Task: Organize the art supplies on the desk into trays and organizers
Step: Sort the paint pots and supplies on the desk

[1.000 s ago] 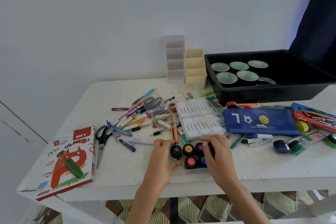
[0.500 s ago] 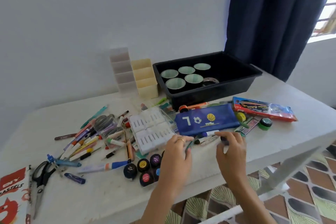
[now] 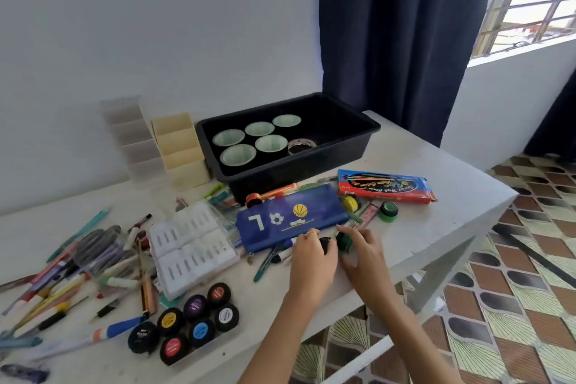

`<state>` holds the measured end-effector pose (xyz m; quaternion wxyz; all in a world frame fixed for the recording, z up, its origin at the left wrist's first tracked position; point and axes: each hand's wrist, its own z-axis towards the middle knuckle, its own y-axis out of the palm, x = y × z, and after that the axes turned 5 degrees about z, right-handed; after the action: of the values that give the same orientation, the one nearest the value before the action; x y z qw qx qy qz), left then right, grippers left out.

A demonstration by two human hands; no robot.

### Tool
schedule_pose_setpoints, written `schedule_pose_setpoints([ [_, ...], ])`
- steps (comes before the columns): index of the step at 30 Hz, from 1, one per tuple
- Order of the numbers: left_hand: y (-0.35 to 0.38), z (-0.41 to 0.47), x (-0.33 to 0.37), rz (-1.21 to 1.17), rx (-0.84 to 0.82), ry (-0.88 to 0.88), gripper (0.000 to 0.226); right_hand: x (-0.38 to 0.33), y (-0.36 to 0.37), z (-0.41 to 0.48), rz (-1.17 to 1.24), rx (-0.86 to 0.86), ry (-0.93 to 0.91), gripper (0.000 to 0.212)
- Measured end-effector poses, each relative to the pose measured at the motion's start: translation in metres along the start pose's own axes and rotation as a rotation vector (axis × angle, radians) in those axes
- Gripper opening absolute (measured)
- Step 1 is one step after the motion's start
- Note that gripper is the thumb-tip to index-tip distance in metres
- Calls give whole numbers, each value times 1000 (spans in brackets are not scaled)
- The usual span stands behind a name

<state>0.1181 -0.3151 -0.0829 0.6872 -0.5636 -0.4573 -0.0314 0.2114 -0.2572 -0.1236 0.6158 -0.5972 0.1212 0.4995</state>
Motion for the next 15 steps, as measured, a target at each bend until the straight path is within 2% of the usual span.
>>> schedule_pose_setpoints([
  [4,9,-1,1,76,75,22,38,2,0,-1,39,34,-37,40],
  [10,0,-27,-9,-214,212,163,19,-10,-10,-11,211,122,-71,37],
  [15,-28,-52,-29,-307,352,171,22,-40,-1,-26,366,112,-84,37],
])
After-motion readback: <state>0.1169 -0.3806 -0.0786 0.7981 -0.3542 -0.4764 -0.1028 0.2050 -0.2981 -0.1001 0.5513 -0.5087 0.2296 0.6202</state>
